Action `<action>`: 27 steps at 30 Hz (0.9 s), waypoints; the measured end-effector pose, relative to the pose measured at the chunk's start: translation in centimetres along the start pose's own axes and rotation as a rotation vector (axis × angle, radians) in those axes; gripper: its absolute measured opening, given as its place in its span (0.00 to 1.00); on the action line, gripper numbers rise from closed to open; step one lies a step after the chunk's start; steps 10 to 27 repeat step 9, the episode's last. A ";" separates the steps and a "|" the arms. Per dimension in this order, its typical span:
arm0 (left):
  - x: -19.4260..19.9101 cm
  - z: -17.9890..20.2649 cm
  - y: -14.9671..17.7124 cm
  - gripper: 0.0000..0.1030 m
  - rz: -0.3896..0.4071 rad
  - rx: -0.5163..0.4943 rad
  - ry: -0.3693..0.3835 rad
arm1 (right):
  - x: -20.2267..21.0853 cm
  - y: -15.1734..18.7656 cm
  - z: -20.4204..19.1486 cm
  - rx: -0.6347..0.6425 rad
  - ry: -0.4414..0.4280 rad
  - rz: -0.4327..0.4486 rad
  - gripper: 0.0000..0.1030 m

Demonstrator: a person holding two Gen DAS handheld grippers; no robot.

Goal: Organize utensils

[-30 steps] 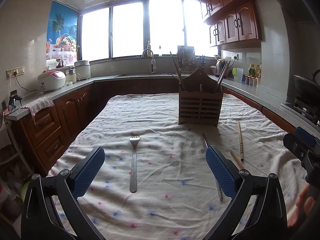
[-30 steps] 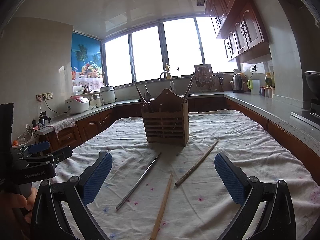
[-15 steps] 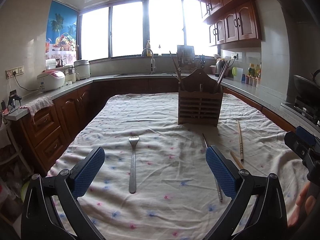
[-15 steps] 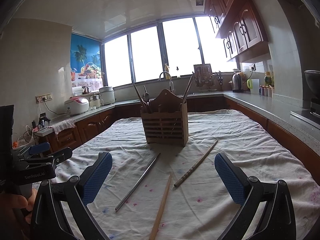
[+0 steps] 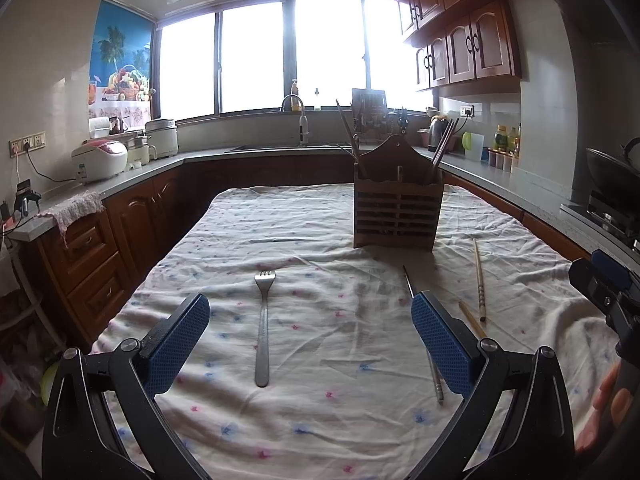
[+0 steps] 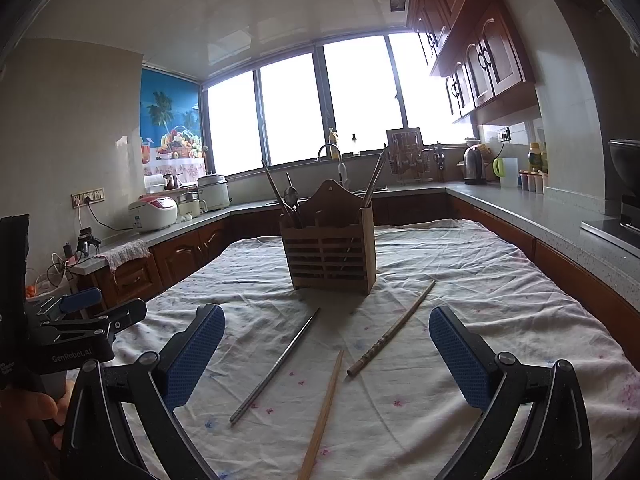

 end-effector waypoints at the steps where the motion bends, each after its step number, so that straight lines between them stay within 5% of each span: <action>1: 0.0 0.0 0.0 1.00 0.000 0.000 0.002 | 0.0 0.0 0.0 0.000 0.000 0.001 1.00; 27: -0.5 -0.1 0.1 1.00 -0.019 0.007 0.014 | -0.2 0.1 0.2 -0.010 0.001 -0.008 1.00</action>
Point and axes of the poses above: each gripper's, at about its wrist camera, not at the fingertips, and x roughly against the way its jaws point, z to its right, y to its underside, the point moved 8 cm from there along -x, roughly the way its jaws point, and after that the axes turned 14 degrees about -z, right-handed, at the moved point
